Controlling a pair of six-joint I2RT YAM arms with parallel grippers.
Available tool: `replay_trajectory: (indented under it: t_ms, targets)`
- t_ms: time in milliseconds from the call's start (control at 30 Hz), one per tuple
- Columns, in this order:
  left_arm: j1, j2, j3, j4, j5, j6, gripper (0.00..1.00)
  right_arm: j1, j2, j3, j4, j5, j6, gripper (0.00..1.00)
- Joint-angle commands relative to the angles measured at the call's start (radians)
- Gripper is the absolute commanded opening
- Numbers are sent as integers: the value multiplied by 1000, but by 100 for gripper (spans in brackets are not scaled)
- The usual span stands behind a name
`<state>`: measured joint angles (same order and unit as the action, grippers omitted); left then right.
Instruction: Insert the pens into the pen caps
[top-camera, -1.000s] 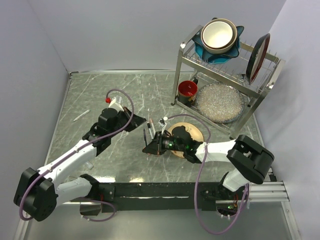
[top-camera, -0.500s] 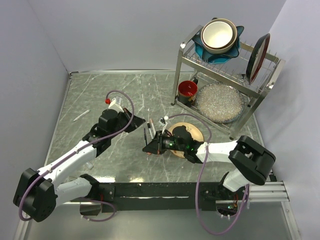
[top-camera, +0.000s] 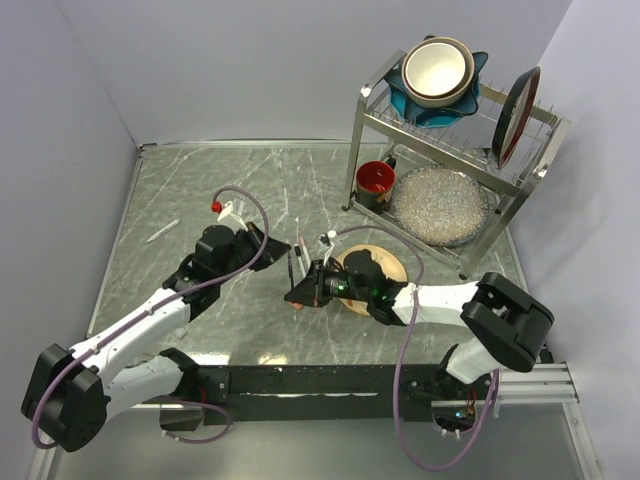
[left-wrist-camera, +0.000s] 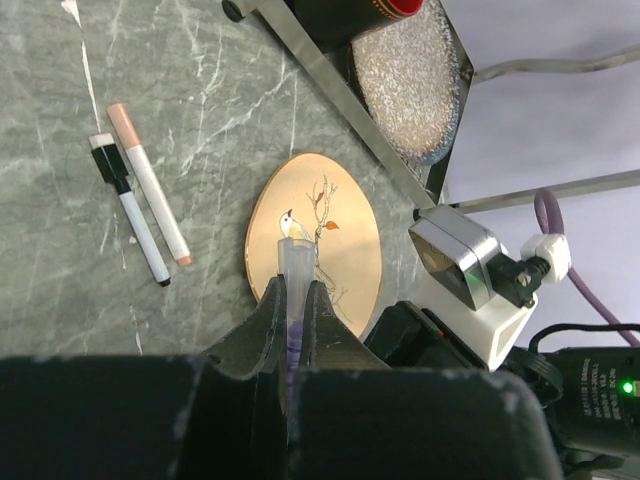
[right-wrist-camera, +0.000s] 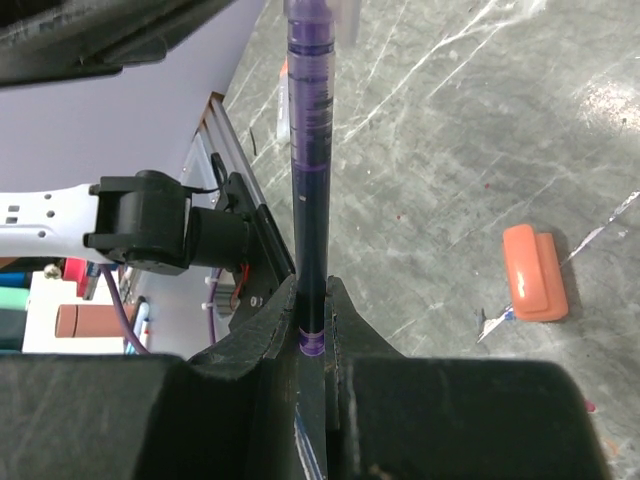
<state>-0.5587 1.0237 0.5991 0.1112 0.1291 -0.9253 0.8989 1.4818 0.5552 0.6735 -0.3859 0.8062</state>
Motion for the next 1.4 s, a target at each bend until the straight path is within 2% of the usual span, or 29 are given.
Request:
replay_trajectory:
  t_ms: [0,200,267,300,333,433,633,967,1367]
  targets:
    - [-18,-33,-18,68,41,39,1,3,-40,64,-8,36,-18,0]
    - [-36,-68,-44,107,89,94,1,-9,-77,100,-63,55,-47,0]
    - [-38,-79,-47,99,92,103,6,-20,-92,106,-74,56,-74,0]
    - [-38,-91,-45,94,95,114,10,-23,-101,107,-84,55,-88,0]
    - [-38,-97,-44,84,95,117,21,-22,-116,114,-94,53,-131,0]
    - [-38,-122,-33,67,93,118,39,-18,-130,129,-141,19,-176,0]
    - [-38,-146,14,30,93,125,53,-3,-173,77,-109,-5,-188,0]
    - [-38,-155,94,4,148,123,65,24,-264,66,-158,7,-222,0]
    - [-38,-140,160,9,190,89,68,43,-310,48,-172,12,-223,0]
